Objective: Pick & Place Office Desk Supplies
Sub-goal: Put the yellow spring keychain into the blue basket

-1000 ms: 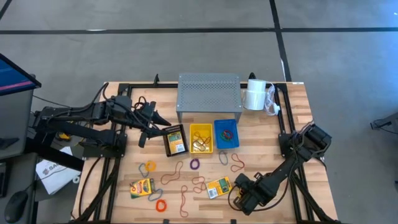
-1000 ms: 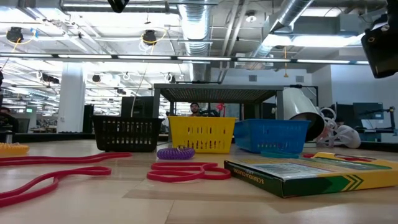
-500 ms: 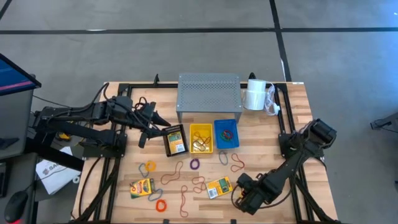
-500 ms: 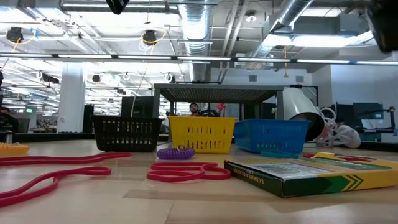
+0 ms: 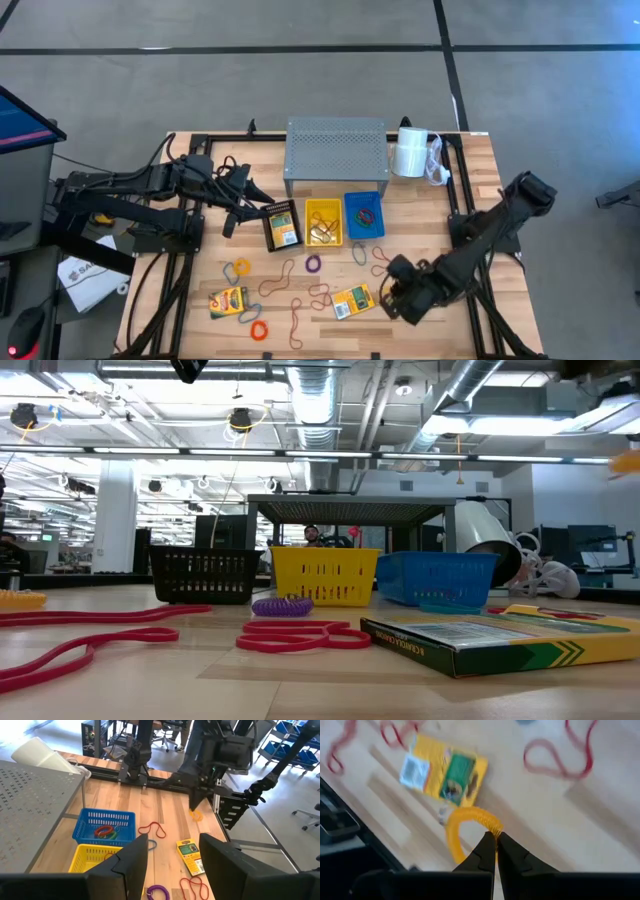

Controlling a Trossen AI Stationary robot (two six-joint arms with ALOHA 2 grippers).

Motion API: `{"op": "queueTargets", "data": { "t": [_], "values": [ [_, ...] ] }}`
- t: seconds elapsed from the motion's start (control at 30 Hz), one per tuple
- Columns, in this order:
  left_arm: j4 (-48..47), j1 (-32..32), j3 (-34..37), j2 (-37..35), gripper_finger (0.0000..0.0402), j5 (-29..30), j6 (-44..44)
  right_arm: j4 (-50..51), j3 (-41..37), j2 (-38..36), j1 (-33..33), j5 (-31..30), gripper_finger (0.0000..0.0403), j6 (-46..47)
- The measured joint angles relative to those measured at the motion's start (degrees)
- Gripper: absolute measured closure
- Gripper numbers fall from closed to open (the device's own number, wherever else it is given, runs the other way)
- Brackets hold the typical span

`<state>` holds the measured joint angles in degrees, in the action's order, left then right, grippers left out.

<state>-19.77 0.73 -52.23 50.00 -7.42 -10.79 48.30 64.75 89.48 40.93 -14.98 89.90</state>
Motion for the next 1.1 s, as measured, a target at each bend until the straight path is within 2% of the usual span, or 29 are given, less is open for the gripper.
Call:
{"op": "queueTargets", "data": {
  "t": [0.17,0.47,0.8,0.97,1.1],
  "values": [
    [0.0,0.0,0.0,0.0,0.0230,0.0,0.0,0.1,0.0,-3.0,-6.6,-3.0,0.0403,-6.4],
    [0.0,0.0,0.0,0.0,0.0230,0.0,0.0,1.2,0.0,-5.7,-24.2,-2.3,0.0403,-23.8],
    [0.0,0.0,0.0,0.0,0.0230,0.0,-0.1,-0.6,-0.8,-5.8,-44.3,8.6,0.0403,-42.7],
    [0.0,0.0,0.0,0.0,0.0230,0.0,-0.1,-6.5,-5.8,-5.8,-50.9,14.6,0.0403,-45.3],
    [0.1,0.0,0.0,0.0,0.0230,0.0,-0.2,-10.9,-9.1,-5.8,-53.1,16.6,0.0403,-44.8]
  ]
}}
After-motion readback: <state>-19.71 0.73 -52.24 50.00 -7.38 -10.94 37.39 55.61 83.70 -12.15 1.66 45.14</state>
